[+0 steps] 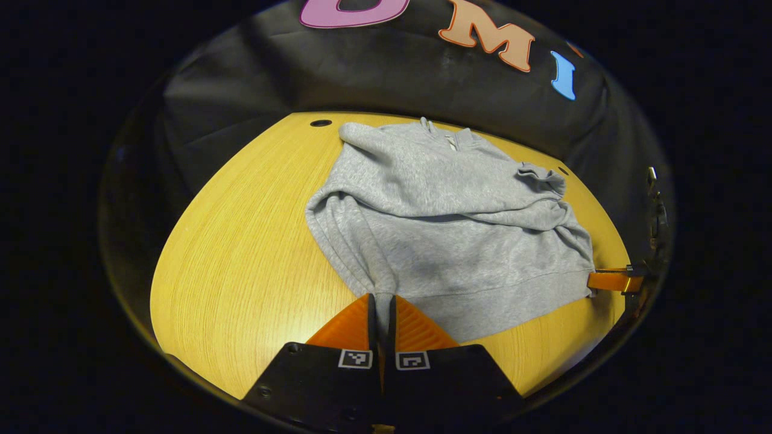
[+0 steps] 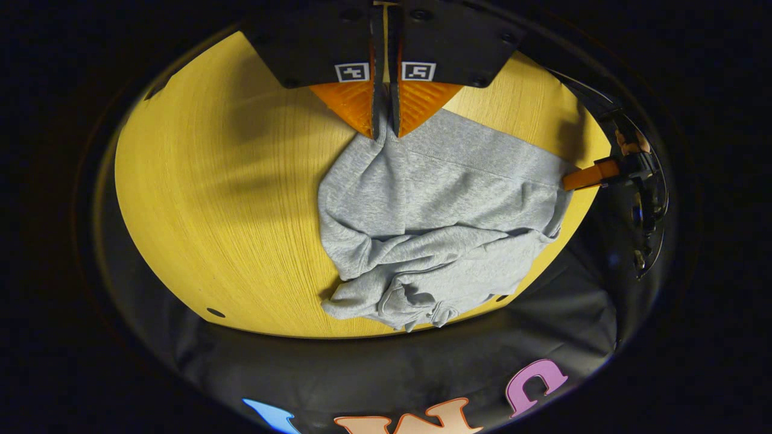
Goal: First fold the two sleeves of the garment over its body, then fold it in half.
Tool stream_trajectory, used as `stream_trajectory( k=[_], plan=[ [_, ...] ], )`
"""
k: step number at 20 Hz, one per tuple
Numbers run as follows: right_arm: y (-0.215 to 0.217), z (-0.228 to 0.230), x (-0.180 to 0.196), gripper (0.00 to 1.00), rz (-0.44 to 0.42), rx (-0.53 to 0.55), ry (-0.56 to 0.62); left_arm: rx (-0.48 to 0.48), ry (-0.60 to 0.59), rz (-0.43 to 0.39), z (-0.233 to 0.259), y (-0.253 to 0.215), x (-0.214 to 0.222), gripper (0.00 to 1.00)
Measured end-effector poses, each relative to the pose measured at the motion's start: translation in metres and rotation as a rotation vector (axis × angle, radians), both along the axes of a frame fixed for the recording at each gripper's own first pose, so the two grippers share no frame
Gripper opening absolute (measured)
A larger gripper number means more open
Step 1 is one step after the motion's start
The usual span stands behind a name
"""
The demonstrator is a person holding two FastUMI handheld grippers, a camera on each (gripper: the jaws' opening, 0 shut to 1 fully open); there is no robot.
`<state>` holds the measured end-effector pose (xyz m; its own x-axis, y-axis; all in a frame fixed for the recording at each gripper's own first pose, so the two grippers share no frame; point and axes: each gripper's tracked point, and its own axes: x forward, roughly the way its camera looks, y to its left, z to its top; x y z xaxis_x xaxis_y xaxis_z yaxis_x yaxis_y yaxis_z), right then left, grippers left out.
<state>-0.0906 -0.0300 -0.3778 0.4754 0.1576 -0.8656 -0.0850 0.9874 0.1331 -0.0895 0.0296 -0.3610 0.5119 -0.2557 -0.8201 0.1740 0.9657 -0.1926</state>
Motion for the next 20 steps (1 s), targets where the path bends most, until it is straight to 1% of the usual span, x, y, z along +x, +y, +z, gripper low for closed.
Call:
stream_trajectory(
  k=[3, 6, 9, 15, 20],
  plan=[
    [-0.001, 0.004, 0.003, 0.05, -0.008, 0.021, 0.02, -0.001, 0.032, -0.009, 0.002, -0.003, -0.003, 0.0],
    [0.003, 0.017, 0.009, 0.05, -0.041, 0.075, -0.012, -0.002, 0.044, 0.009, 0.007, -0.004, -0.001, 0.0],
    [0.01, 0.036, 0.017, 0.05, -0.068, 0.135, -0.039, -0.025, 0.04, 0.023, 0.019, -0.005, 0.004, 0.0],
    [0.016, 0.08, 0.048, 0.05, -0.164, 0.297, -0.073, -0.082, -0.009, 0.06, 0.056, -0.005, 0.036, 0.0],
    [0.02, 0.107, 0.081, 0.05, -0.205, 0.383, -0.112, -0.123, -0.037, 0.076, 0.079, -0.006, 0.063, 0.0]
  ],
)
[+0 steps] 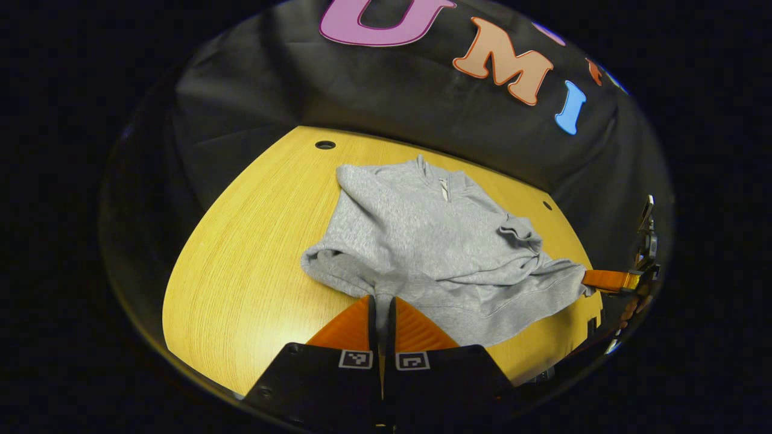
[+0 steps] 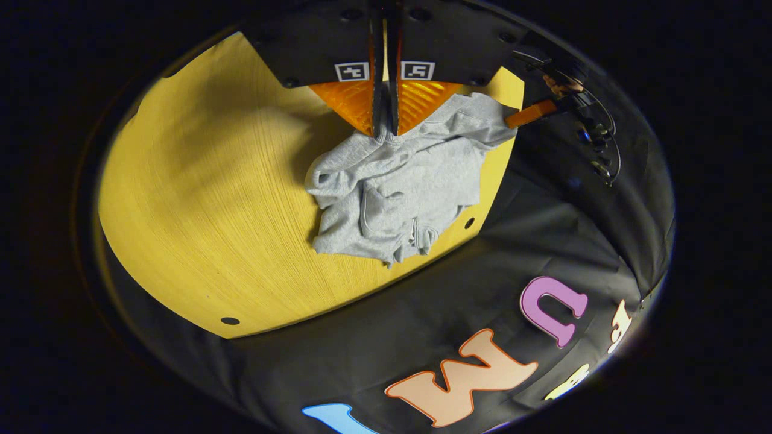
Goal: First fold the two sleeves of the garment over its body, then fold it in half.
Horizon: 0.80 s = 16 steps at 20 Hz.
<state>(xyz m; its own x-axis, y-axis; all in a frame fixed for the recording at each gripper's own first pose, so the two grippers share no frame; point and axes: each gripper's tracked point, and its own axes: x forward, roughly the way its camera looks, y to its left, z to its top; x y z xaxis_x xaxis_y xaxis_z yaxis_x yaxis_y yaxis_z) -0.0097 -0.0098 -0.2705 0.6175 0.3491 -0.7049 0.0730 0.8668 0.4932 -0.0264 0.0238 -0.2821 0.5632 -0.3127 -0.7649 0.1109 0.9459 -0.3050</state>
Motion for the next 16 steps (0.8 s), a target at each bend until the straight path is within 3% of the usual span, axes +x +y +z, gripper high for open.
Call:
stream_trajectory(
  k=[9, 16],
  plan=[
    [0.008, 0.021, 0.063, 0.05, -0.047, 0.078, -0.048, -0.037, -0.023, 0.004, 0.017, -0.007, 0.06, 0.0],
    [0.005, 0.004, 0.122, 0.05, -0.089, 0.078, -0.029, -0.078, 0.058, 0.048, -0.011, -0.009, 0.108, 0.0]
  ],
)
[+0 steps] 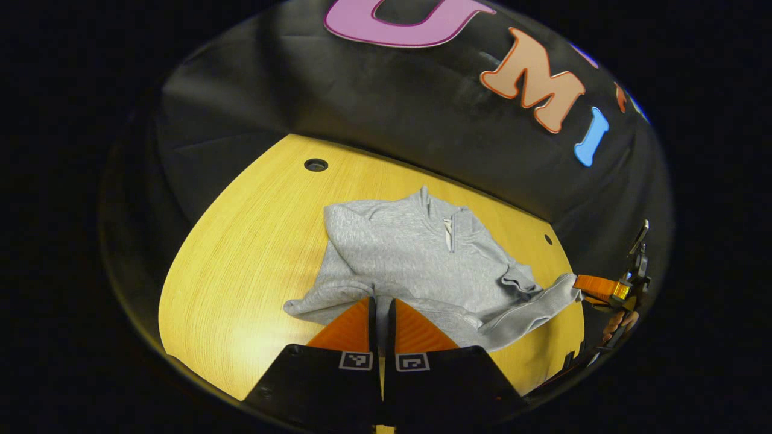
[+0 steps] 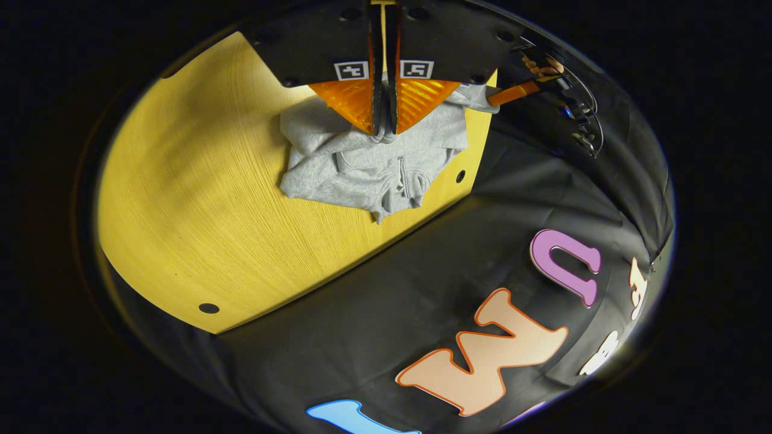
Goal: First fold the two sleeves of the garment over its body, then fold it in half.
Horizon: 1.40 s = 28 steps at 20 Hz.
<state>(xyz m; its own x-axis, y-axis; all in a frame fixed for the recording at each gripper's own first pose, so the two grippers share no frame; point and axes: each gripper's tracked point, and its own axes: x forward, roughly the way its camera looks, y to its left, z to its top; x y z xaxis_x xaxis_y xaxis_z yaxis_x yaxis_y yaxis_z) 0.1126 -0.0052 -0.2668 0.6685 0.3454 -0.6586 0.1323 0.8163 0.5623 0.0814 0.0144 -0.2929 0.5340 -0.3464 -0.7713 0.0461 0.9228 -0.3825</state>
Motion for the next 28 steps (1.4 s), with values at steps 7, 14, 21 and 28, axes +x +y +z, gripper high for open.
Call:
stream_trajectory(
  k=[7, 14, 21, 28],
  plan=[
    [-0.011, -0.049, 0.032, 0.05, -0.02, -0.07, 0.078, 0.029, 0.145, -0.013, -0.046, -0.005, 0.024, 0.0],
    [-0.023, -0.037, 0.058, 0.42, -0.058, -0.196, 0.031, 0.125, 0.116, -0.021, -0.049, 0.001, 0.046, 0.05],
    [-0.037, 0.027, 0.069, 0.93, -0.088, -0.293, -0.184, 0.274, -0.194, 0.019, 0.012, 0.023, 0.101, 0.94],
    [-0.036, 0.119, 0.027, 0.94, -0.093, -0.515, -0.484, 0.328, -0.494, 0.145, 0.118, 0.042, 0.09, 0.95]
  ],
)
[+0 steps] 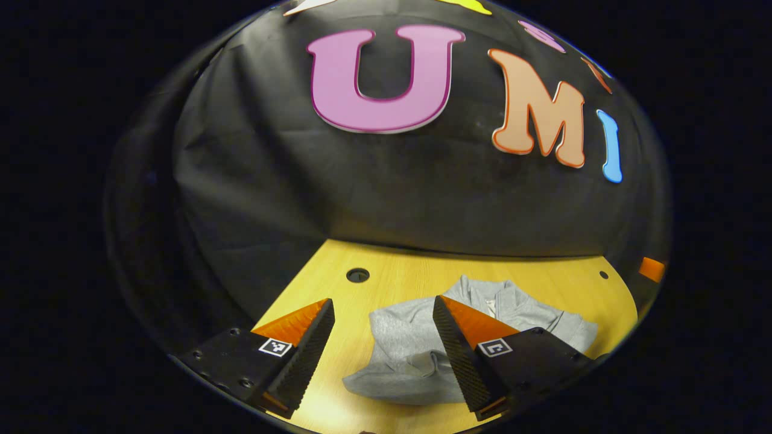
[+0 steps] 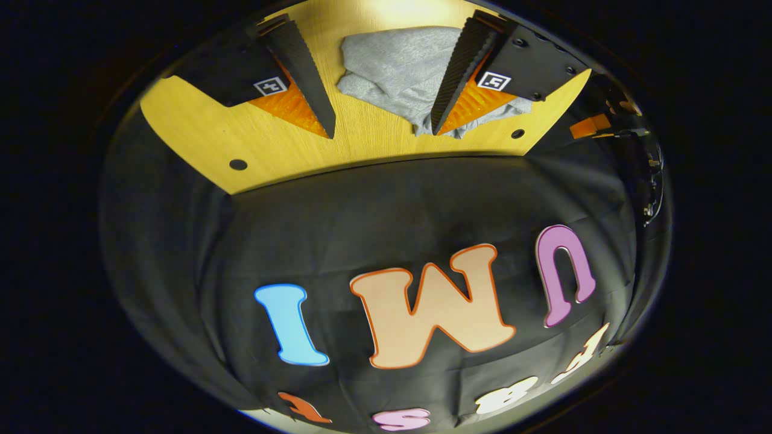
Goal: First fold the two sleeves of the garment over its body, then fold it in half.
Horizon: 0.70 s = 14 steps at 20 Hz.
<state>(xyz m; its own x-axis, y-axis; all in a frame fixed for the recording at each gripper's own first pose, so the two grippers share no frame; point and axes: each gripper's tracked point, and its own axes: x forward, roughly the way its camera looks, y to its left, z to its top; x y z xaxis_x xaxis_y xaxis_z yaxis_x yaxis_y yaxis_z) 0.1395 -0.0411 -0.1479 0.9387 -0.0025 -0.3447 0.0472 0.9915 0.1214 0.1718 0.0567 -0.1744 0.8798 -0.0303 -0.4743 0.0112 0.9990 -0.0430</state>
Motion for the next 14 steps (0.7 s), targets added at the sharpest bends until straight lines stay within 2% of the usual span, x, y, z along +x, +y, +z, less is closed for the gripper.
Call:
stream_trajectory(
  k=[2, 4, 5, 6, 9, 12, 14],
  plan=[
    [0.006, 0.017, -0.017, 0.98, 0.022, -0.035, -0.043, 0.007, -0.065, -0.012, 0.021, -0.008, -0.009, 0.95],
    [0.015, 0.022, -0.032, 0.98, 0.057, -0.062, -0.054, -0.001, -0.115, -0.037, 0.043, -0.011, -0.023, 0.95],
    [0.018, 0.026, -0.04, 0.94, 0.07, -0.078, -0.059, 0.003, -0.136, -0.041, 0.058, -0.01, -0.033, 0.95],
    [0.018, 0.03, -0.046, 0.98, 0.072, -0.098, -0.071, 0.012, -0.156, -0.044, 0.069, -0.009, -0.039, 0.95],
    [0.024, 0.049, -0.061, 0.98, 0.067, -0.114, -0.139, 0.046, -0.212, -0.038, 0.092, -0.015, -0.059, 0.95],
    [0.025, 0.056, -0.071, 0.96, 0.071, -0.125, -0.164, 0.075, -0.222, -0.044, 0.099, -0.014, -0.081, 0.94],
    [0.027, 0.062, -0.074, 0.98, 0.063, -0.108, -0.173, 0.08, -0.215, -0.042, 0.101, -0.013, -0.087, 0.94]
  ],
)
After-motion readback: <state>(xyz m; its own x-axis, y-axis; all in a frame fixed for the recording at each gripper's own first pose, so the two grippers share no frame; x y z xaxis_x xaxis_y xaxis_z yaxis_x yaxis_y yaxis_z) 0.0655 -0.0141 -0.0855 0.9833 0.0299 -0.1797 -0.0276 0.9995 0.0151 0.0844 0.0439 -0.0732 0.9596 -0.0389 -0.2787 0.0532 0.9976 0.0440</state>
